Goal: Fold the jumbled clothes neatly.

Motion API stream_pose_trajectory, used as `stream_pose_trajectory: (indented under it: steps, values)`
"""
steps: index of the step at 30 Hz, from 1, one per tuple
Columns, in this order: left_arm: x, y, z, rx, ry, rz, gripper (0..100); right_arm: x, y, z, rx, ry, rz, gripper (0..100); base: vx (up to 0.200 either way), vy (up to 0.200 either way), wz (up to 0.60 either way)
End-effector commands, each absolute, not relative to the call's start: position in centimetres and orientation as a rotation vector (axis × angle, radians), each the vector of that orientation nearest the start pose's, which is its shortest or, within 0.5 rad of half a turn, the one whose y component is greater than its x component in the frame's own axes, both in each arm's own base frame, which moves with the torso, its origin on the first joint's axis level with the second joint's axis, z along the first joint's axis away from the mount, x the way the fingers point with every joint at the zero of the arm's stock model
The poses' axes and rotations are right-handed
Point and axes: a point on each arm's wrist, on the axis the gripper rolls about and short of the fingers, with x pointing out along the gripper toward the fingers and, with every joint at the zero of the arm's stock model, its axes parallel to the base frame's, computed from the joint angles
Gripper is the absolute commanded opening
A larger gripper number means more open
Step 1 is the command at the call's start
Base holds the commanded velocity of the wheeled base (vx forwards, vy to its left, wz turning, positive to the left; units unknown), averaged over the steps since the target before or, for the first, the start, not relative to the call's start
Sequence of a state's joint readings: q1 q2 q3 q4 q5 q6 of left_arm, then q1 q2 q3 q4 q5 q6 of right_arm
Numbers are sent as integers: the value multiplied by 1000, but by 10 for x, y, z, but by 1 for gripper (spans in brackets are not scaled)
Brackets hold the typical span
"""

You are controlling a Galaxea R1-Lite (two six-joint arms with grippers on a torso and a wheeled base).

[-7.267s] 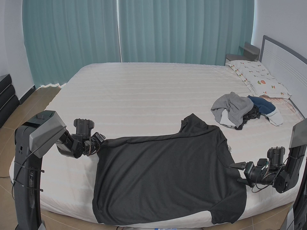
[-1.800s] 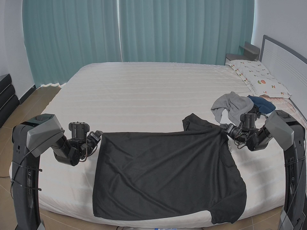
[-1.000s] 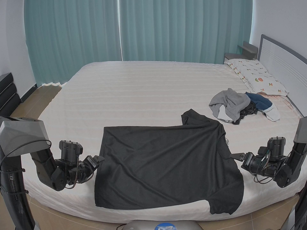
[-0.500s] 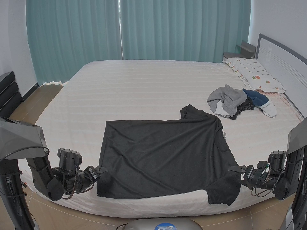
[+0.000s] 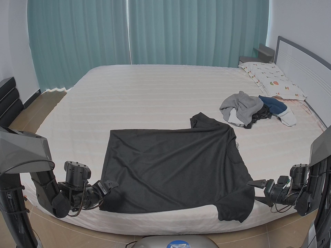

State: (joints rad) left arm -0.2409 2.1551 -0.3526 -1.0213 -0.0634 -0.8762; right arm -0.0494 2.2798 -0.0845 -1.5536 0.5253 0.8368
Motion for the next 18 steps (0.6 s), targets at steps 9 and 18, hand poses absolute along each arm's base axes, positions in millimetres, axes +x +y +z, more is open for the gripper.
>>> stream_pose_trajectory:
  steps: [9, 18]
  values:
    - [260, -46, -9, -729, 870, 45, 100, 235, -2, -17, 981, 776, 184, 100, 0, 0, 0]
    - [238, -26, -21, -571, 959, -3, 100, 235, -2, -17, 980, 775, 185, 100, 0, 0, 0]
